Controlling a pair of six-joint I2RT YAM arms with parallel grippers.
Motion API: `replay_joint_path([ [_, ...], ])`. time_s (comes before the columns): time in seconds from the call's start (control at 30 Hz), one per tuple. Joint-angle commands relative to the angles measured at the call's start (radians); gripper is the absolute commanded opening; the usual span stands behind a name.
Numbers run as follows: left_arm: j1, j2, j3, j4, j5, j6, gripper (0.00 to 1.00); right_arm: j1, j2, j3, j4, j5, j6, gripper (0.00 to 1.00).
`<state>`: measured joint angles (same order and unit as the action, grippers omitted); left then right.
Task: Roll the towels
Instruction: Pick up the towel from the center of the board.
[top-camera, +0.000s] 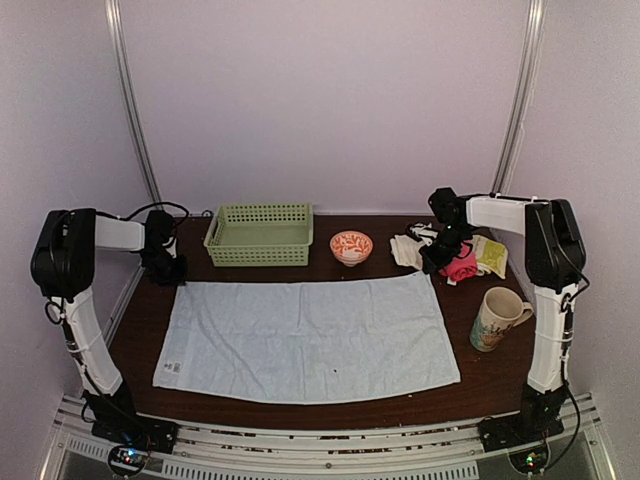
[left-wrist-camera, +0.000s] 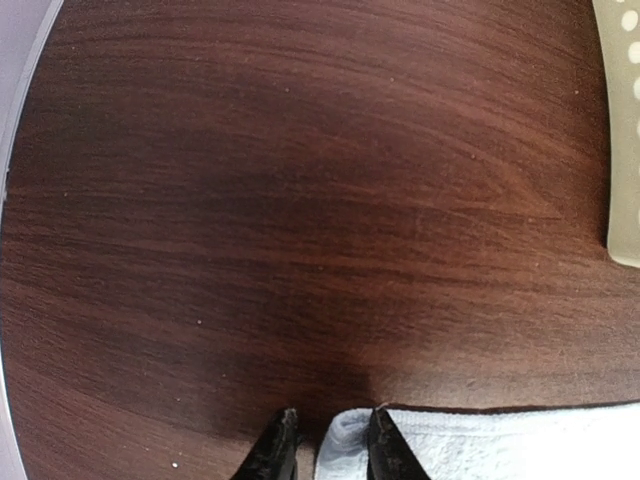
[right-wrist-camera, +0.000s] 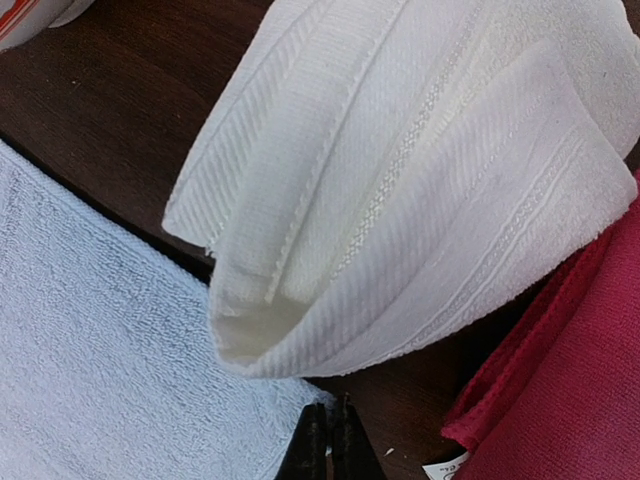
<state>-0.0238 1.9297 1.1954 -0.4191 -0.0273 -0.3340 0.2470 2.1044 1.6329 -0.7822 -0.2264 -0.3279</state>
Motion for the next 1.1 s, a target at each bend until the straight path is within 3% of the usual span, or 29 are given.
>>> replay_joint_path([
  [0.0, -0.012, 0.057, -0.012, -0.024, 0.006, 0.0, 0.21, 0.007, 0.012, 0.025, -0.007, -0.008, 0.012, 0.0],
  [0.13, -0.013, 0.06, -0.013, -0.023, 0.026, 0.005, 0.13, 0.006, 0.014, 0.027, -0.006, -0.008, 0.012, 0.0],
  [0.23, -0.013, 0.052, -0.01, -0.019, 0.042, 0.028, 0.0, 0.005, 0.008, 0.022, 0.007, 0.003, 0.017, 0.0],
  [0.73, -0.012, -0.266, -0.135, 0.146, 0.11, 0.029, 0.0, -0.065, -0.085, 0.019, 0.068, 0.014, 0.027, 0.0],
  [1.07, -0.013, -0.346, -0.169, 0.167, 0.14, 0.022, 0.0, -0.083, -0.111, 0.006, 0.073, -0.014, 0.025, 0.0],
])
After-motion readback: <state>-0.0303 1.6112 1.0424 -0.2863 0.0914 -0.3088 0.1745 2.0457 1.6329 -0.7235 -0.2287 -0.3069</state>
